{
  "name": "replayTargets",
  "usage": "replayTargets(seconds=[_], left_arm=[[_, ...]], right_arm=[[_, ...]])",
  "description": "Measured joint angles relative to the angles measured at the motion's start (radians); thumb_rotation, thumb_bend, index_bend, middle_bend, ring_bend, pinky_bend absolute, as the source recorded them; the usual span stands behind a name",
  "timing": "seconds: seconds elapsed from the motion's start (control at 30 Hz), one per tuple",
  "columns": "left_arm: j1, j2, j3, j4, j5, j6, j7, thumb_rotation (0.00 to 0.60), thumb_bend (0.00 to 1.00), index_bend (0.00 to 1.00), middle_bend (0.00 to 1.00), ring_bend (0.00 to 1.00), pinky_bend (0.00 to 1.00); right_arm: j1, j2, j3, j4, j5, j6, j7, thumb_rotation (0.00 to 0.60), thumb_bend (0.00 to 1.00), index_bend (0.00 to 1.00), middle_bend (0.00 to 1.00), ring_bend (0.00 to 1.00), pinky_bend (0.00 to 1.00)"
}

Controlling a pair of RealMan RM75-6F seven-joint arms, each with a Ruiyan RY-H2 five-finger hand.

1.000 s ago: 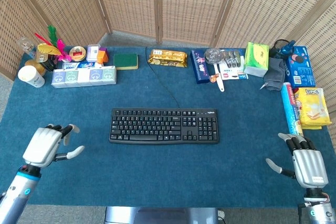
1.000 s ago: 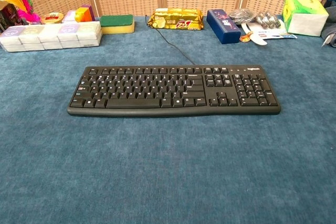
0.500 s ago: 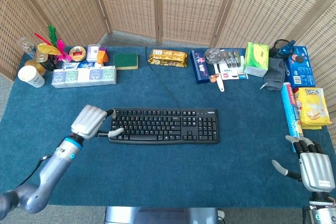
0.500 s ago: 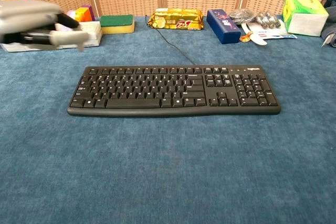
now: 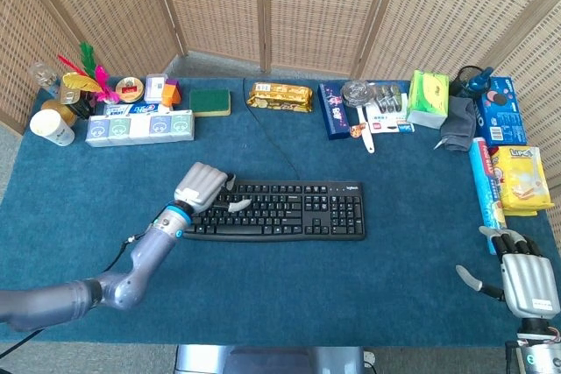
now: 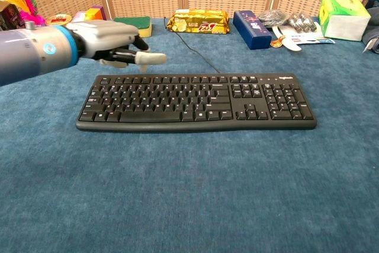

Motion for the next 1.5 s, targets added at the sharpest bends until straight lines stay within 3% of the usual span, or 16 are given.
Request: replayTargets(seconds=[0.83,1.17,1.23,1.37,1.5], left_arm=[[-0.100,-0.069,0.066,0.116,-0.111,-0.003,0.014,0.000,0.12,0.44,1.00,0.85,0.81],[-0.088,-0.032,0.053,0.054,-0.035,0.058,-0.049,0.000,0.12,0.44,1.00,0.84,0.81],[-0.078,-0.012,0.054,0.023,-0.021,0.076,-0.060,0.000,0.12,0.44,0.98,0.80,0.80],[-0.027,0.047,0.073,-0.076,0.028,0.147,-0.086,0.000,0.12,0.44,0.79,0.61,0.70],[0.064,0.124,0.119,-0.200,0.103,0.263,-0.115,0.000,0.12,0.44,0.68,0.52,0.61]], right_arm=[[-0.012,-0.004,0.005,0.017,0.025,-0.006,0.011,0.000,0.19,0.22,0.28,0.23,0.21],[-0.017,0.002,0.007,0.013,0.025,0.000,0.013,0.000,0.19,0.22,0.28,0.23,0.21],[-0.016,0.001,0.008,0.014,0.025,-0.001,0.015,0.000,0.19,0.22,0.28,0.23,0.21],[-0.007,-0.002,0.012,0.020,0.022,-0.011,0.020,0.000,0.19,0.22,0.28,0.23,0.21],[0.005,-0.006,0.017,0.023,0.021,-0.023,0.020,0.000,0.19,0.22,0.28,0.23,0.21]])
